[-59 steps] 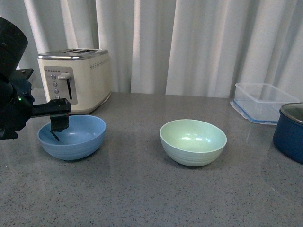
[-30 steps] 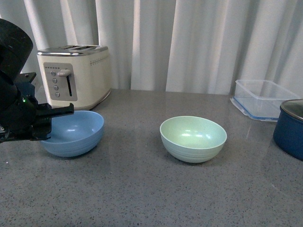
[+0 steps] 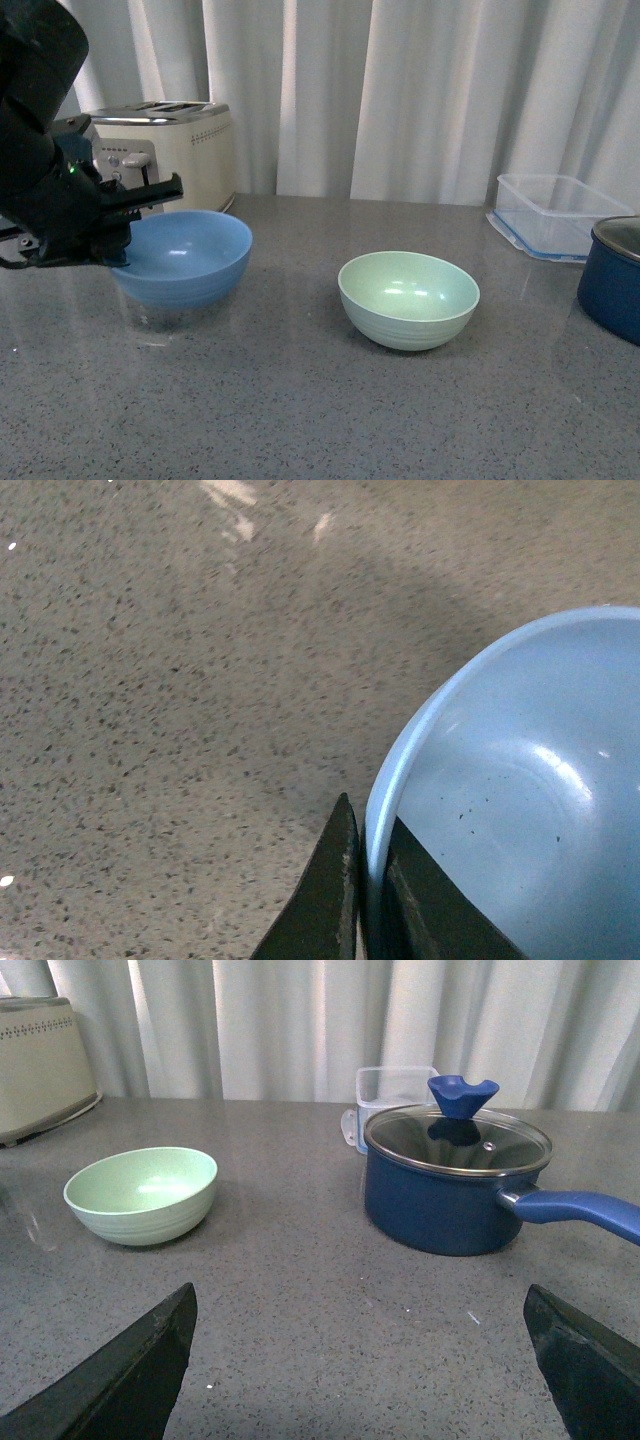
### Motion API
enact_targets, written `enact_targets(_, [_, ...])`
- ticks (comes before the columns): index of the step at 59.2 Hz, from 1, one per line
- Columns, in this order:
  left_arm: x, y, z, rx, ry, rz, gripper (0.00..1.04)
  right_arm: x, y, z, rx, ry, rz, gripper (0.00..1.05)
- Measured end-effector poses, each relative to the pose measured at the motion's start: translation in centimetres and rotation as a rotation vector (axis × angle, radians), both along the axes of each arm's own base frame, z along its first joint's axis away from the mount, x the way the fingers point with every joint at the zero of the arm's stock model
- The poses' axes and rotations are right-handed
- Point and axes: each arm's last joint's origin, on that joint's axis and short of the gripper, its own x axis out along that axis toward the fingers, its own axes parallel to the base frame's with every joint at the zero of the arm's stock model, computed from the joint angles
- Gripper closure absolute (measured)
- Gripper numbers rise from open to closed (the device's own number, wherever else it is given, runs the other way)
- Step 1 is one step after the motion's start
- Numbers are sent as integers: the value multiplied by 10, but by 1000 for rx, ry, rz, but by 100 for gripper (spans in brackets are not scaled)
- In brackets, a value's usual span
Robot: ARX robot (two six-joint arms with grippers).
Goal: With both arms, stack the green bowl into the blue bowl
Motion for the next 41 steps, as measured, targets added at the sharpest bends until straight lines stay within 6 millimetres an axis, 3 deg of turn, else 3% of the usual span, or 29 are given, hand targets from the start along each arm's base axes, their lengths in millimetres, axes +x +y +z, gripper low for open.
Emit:
enact_targets(12, [0, -22, 10, -16, -23, -39, 101, 0, 0, 0, 0, 0, 0, 10])
enact_targets(41, [10, -49, -12, -7, 19, -83, 101, 0, 0, 0, 0, 0, 0, 10])
